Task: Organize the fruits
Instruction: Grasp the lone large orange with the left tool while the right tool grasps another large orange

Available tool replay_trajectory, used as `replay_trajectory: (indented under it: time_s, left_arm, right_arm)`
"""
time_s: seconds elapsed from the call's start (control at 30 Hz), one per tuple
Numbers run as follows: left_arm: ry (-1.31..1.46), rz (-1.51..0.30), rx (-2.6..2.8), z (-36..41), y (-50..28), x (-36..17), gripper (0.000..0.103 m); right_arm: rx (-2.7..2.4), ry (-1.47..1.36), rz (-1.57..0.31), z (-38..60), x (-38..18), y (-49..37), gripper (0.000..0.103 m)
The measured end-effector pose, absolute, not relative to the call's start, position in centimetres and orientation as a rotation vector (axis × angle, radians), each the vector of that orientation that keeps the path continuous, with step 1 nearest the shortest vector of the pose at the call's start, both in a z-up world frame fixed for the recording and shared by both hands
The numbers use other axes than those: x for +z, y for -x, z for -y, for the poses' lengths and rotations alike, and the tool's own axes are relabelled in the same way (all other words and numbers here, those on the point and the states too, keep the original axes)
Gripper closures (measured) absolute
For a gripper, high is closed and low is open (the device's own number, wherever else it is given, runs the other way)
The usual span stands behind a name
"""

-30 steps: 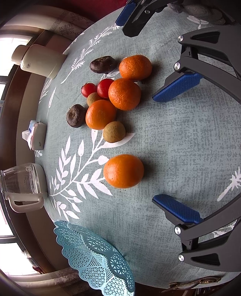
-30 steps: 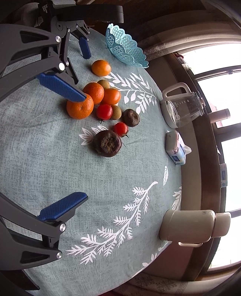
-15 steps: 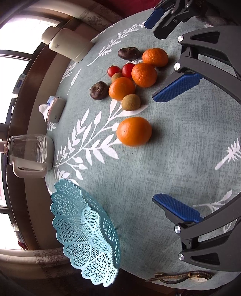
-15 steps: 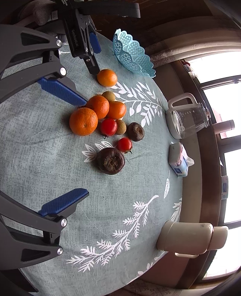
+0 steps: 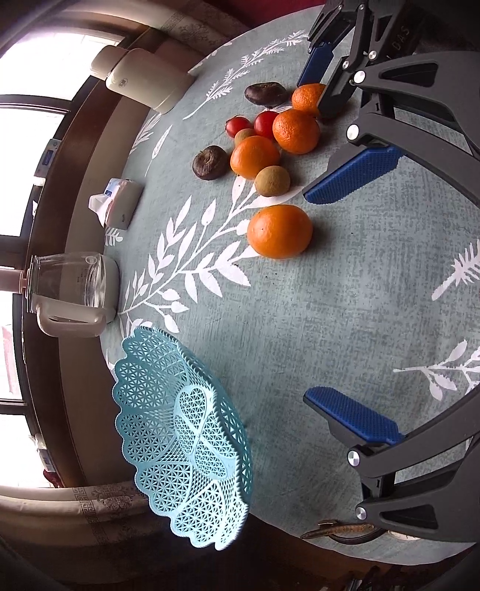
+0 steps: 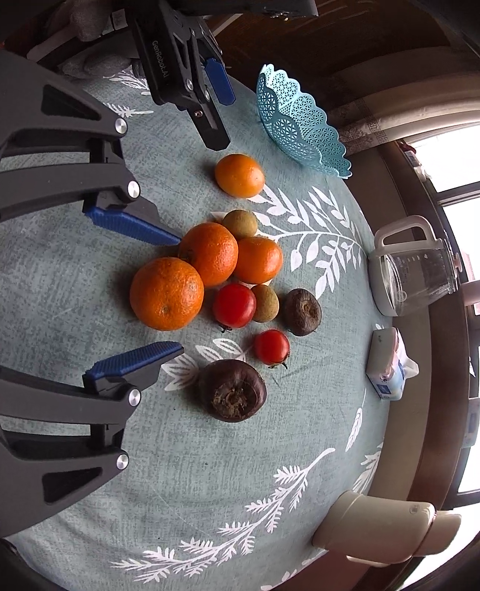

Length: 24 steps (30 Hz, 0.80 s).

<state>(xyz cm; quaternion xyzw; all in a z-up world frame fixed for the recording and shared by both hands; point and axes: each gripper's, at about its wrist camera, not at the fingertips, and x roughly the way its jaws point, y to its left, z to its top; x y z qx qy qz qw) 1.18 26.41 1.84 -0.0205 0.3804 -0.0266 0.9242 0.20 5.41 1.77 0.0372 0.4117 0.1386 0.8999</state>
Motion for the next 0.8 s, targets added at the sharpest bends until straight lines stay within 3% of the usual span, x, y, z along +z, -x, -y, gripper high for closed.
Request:
replay_trajectory:
  time_s: [0.17,0.2,0.5,0.63,0.8]
  left_arm:
    - [0.044,-0.789,-0.067,-26.1,-1.6,1.7,0.002]
    - [0.043,-0.788,-0.069,-26.0,-1.7,1.6,0.002]
    - [-0.010,-0.784,-0.109,-24.1,-2.8,1.8,0.003]
    - [-0.022,-0.812,-0.139,-23.2,-3.8,1.4,0.021]
    - [-0.037,-0.837,-0.153,-22.5,-4.5,0.8,0.037]
  right_arm:
    - [0.294,-0.100,-0.876,-5.3,1.3,-0.9,0.056]
    - [0.298,-0.103,-0.874,-5.3,1.3,-0.9,0.061]
    - [0.278,-0.175,-0.836,-3.8,1.7,-0.5,0.063]
    - [0.268,-0.218,-0.816,-2.9,1.9,-0.4,0.063]
    - [0.273,-0.238,-0.803,-2.7,2.0,-0.3,0.063]
